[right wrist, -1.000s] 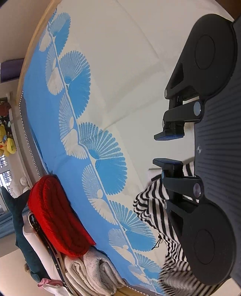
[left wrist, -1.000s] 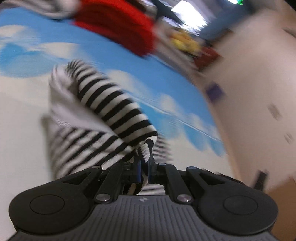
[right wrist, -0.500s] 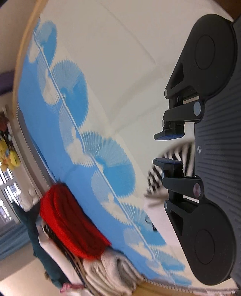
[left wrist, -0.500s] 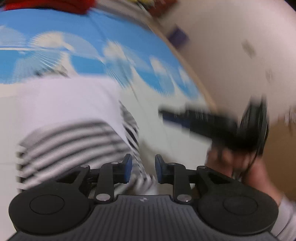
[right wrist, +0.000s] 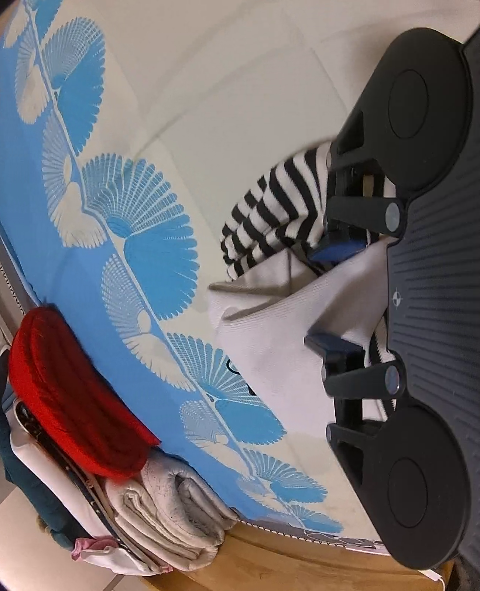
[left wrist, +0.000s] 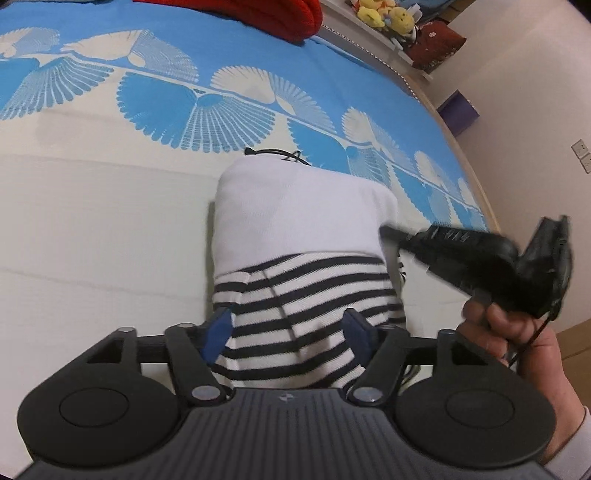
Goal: Fold small clothes
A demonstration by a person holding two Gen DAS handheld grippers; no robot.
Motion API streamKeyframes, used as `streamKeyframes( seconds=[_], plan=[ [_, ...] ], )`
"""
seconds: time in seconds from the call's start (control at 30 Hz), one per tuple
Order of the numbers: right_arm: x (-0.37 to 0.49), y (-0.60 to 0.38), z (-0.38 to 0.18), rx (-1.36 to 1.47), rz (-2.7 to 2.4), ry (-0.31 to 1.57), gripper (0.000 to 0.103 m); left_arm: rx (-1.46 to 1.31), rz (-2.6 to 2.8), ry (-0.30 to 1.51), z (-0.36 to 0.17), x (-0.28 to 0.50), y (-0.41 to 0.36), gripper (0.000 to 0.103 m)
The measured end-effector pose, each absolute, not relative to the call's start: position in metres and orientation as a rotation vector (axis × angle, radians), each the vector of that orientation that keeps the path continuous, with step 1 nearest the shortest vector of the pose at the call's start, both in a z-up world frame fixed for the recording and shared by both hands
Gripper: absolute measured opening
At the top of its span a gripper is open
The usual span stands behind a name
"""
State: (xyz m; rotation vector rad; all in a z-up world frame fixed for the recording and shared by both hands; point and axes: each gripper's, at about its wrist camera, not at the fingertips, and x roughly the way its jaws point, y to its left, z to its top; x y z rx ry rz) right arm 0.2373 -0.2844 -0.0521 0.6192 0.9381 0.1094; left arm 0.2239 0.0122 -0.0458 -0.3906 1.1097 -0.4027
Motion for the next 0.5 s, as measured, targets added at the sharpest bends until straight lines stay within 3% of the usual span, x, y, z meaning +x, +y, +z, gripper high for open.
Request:
streamKeyframes(
  seconds=[0.17,0.2,0.33,0.5],
  plan=[
    [0.219,-0.320,-0.024,0.767,0.106,0.678,0.000,-0.264,-0.434,1.176,-0.060,0.222,-0.007,0.077],
    [0.219,-0.328,-0.027,0.761,0.065,0.687,0.000,-0.215,-0.441,1.200,-0.067,0.221,-0.014,0.084],
    [0.232,-0.332,-0.057,0.605,-0.106,0.922,0.000,-0.034,-0.464,1.237,-0.085,0.215,-0.044,0.085],
    [0.240,-0.308,-0.060,0.434,-0.088,0.949,0.000,-0.014,-0.446,1.235,-0.091,0.218,-0.043,0.087]
  ],
)
